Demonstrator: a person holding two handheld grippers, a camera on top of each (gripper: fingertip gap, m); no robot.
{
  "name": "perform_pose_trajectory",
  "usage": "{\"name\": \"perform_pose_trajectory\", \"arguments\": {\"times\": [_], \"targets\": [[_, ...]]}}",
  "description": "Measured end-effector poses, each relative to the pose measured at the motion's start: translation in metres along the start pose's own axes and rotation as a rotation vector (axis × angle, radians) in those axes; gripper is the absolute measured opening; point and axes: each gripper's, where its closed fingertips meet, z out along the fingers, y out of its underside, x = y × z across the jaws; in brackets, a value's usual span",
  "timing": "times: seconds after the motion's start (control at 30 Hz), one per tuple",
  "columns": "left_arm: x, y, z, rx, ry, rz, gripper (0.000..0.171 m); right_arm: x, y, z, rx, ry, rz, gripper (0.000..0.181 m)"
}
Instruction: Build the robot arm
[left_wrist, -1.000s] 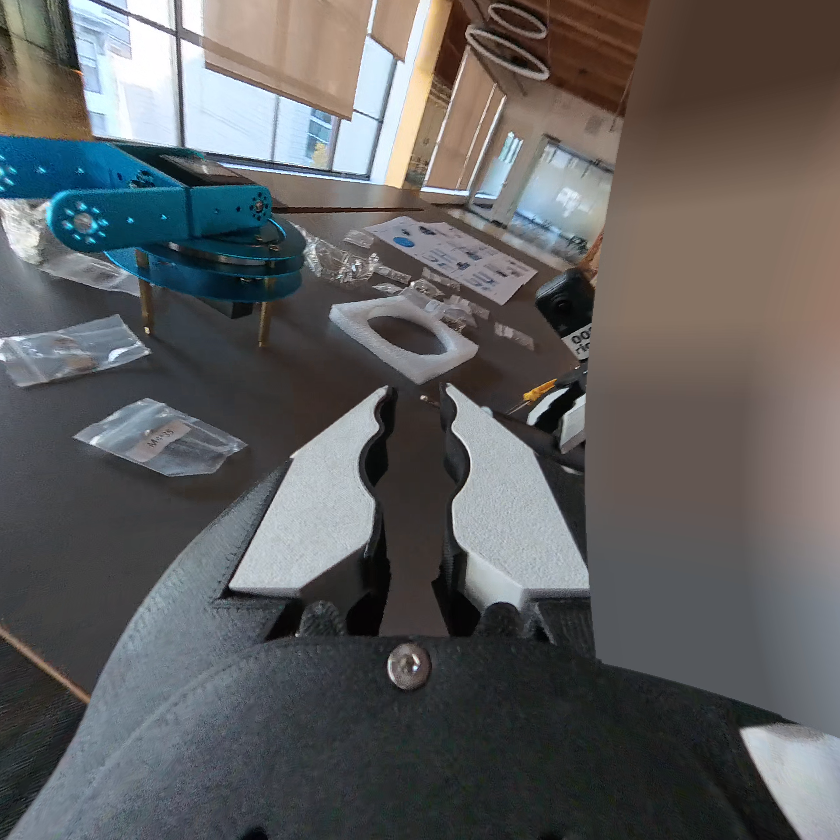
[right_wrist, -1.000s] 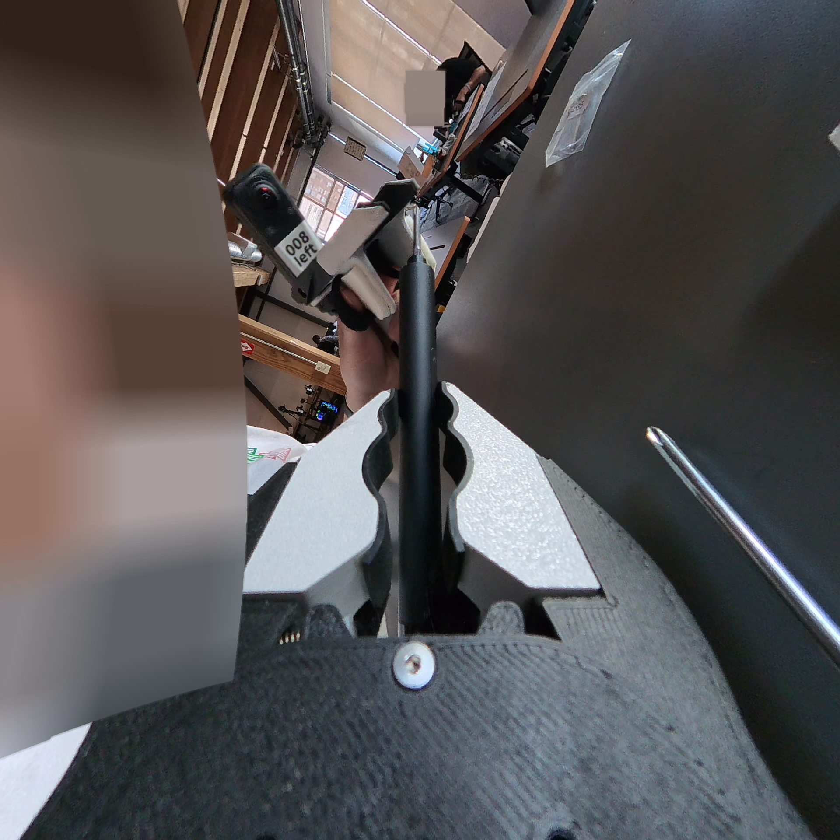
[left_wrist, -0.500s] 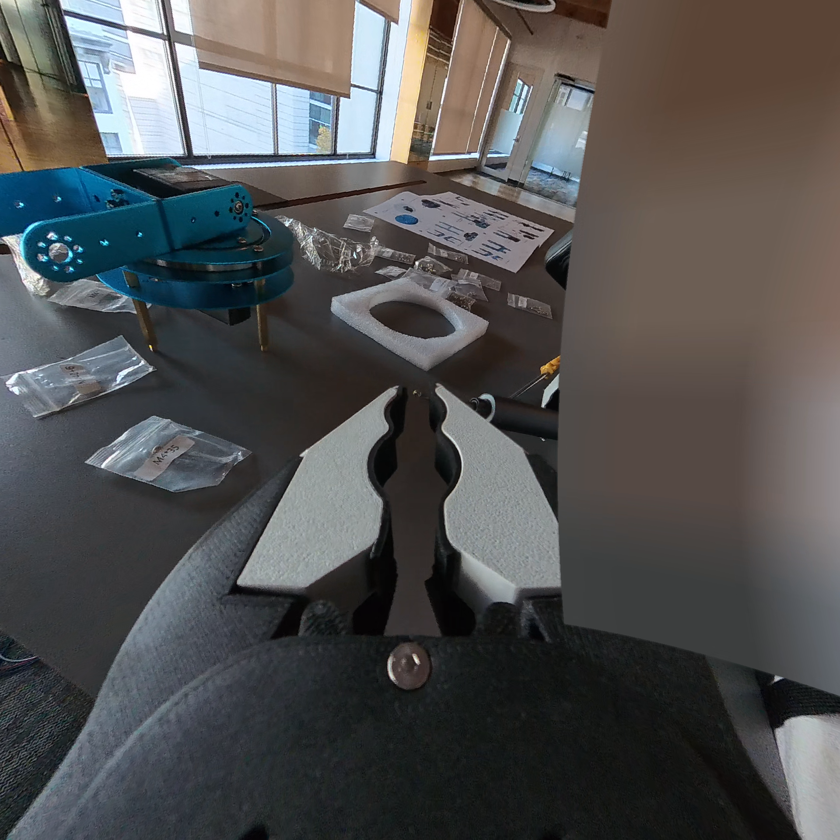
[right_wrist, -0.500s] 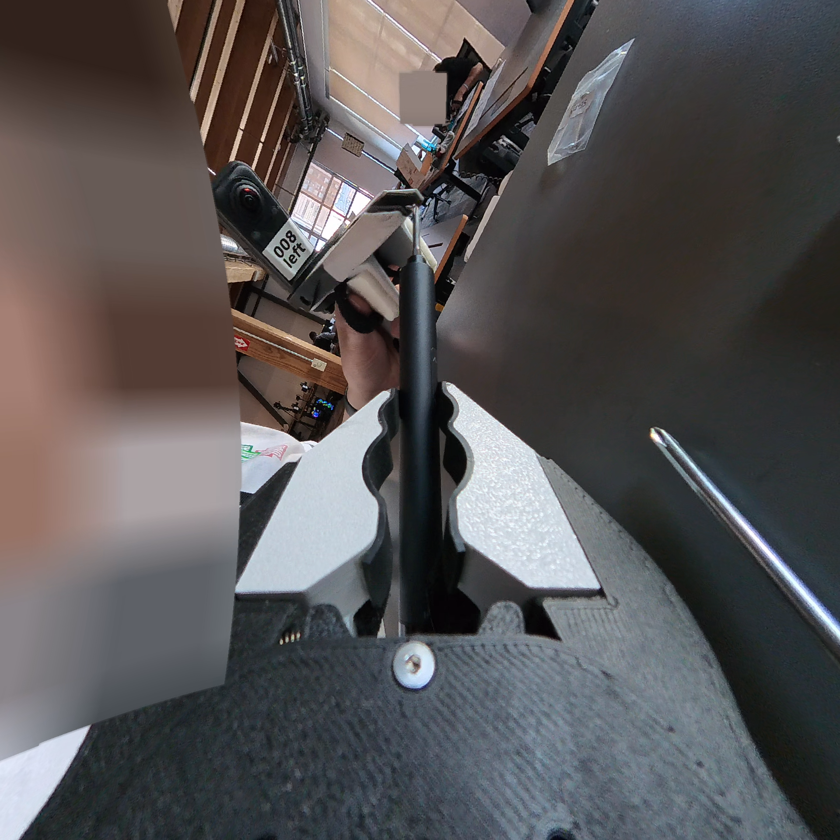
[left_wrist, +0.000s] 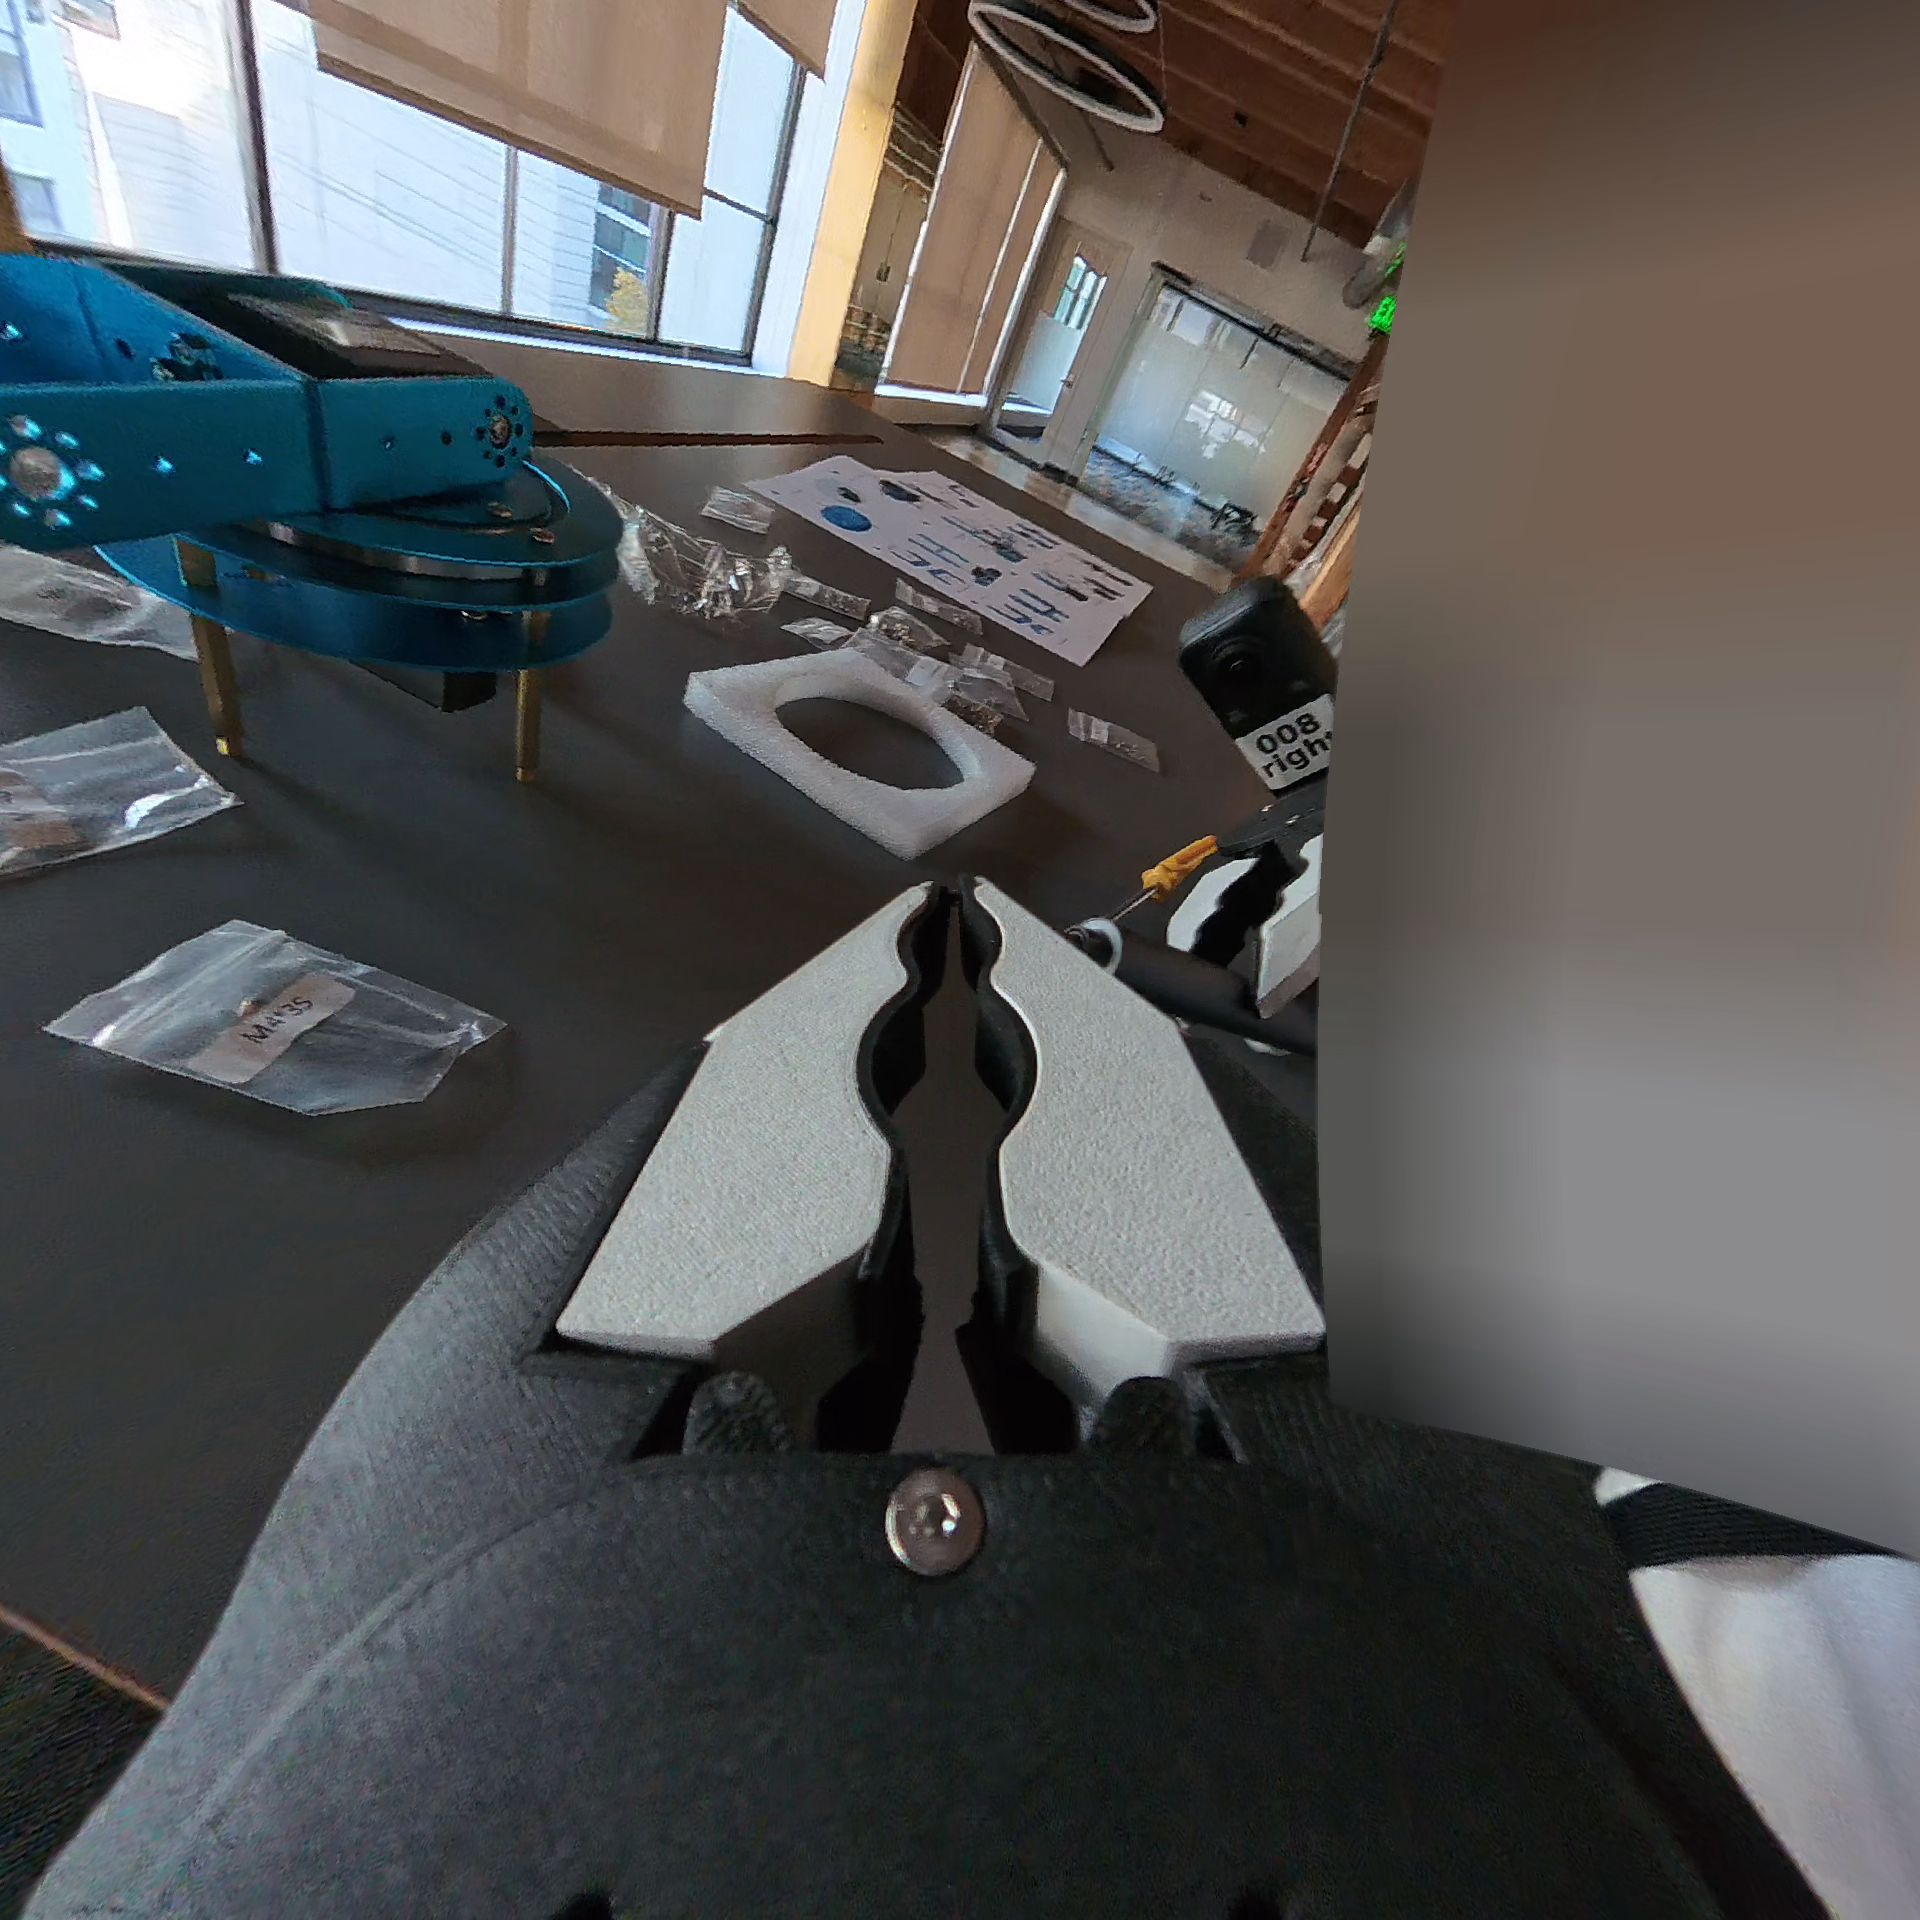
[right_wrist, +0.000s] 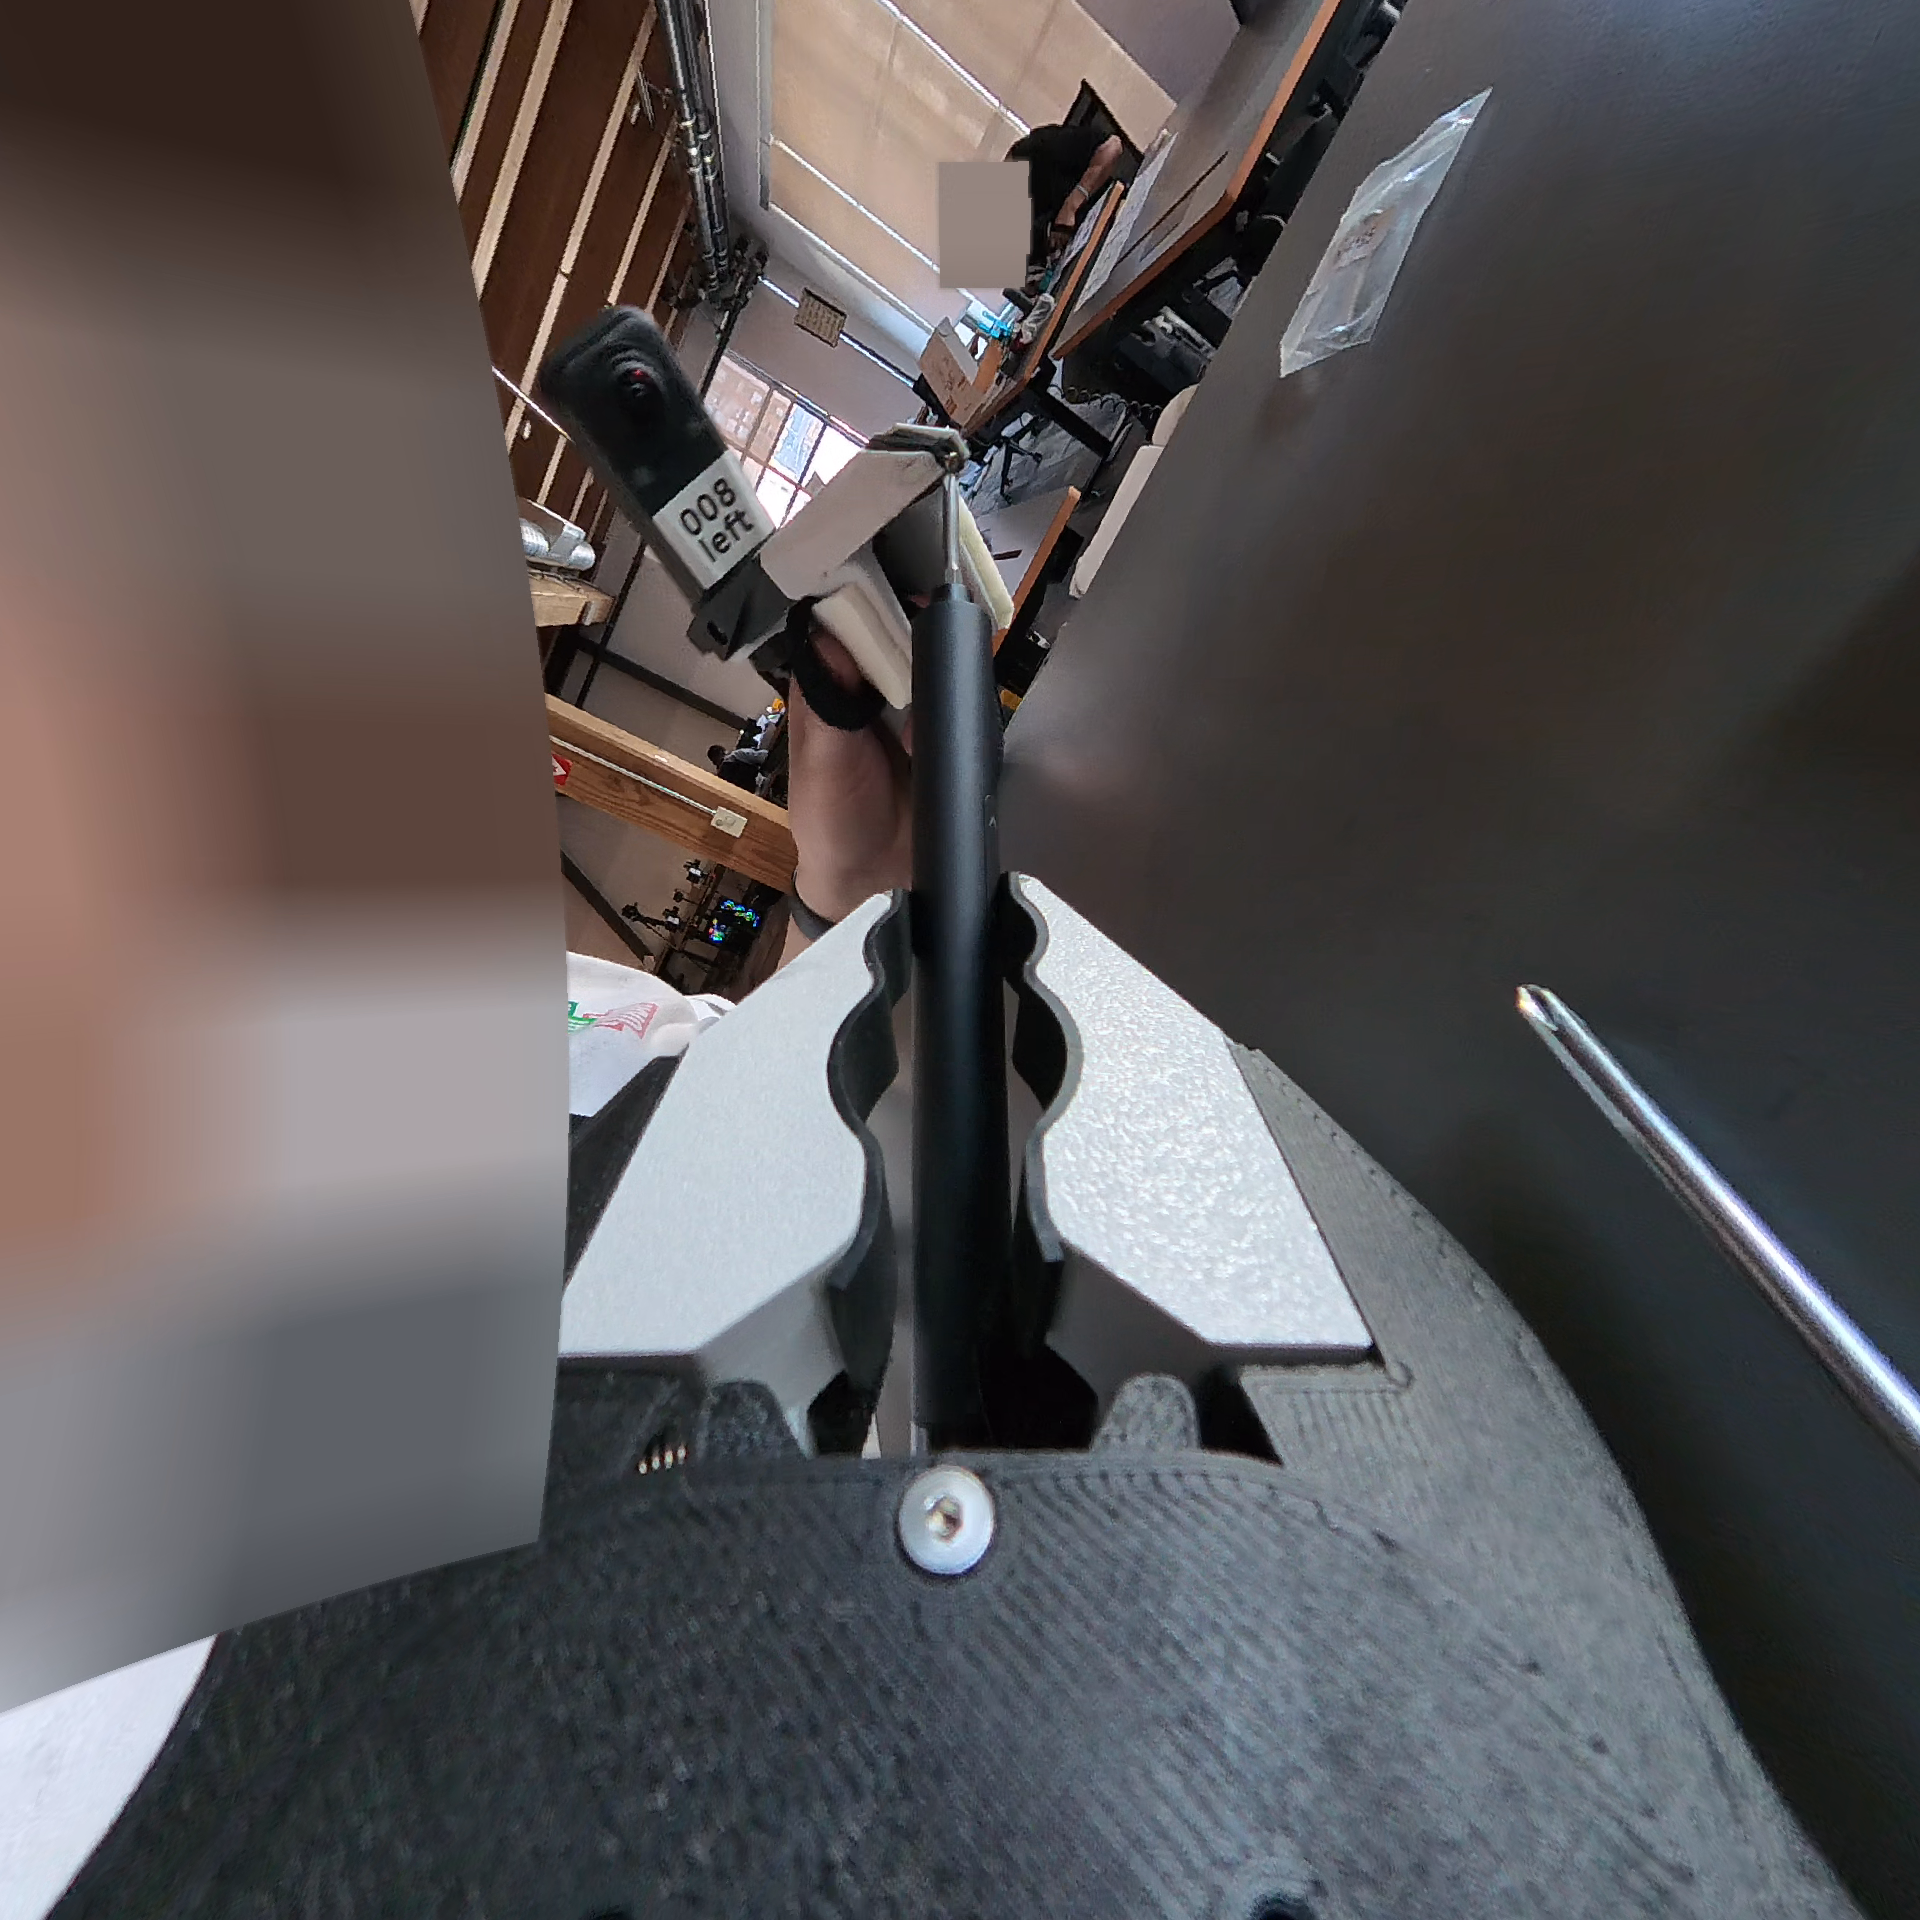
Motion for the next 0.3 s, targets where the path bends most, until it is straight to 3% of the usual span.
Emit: {"name": "perform_pose_trajectory", "arguments": {"times": [0.03,0.3], "targets": [[0.0013,-0.0008,-0.0007,0.005,0.029,-0.024,0.000,-0.0002,-0.0001,-0.0001,0.000,-0.002,0.001,0.015],[0.0045,0.0051,-0.0047,-0.045,0.265,-0.344,0.000,-0.0012,-0.0025,-0.0069,0.014,0.023,-0.067,0.015]]}}
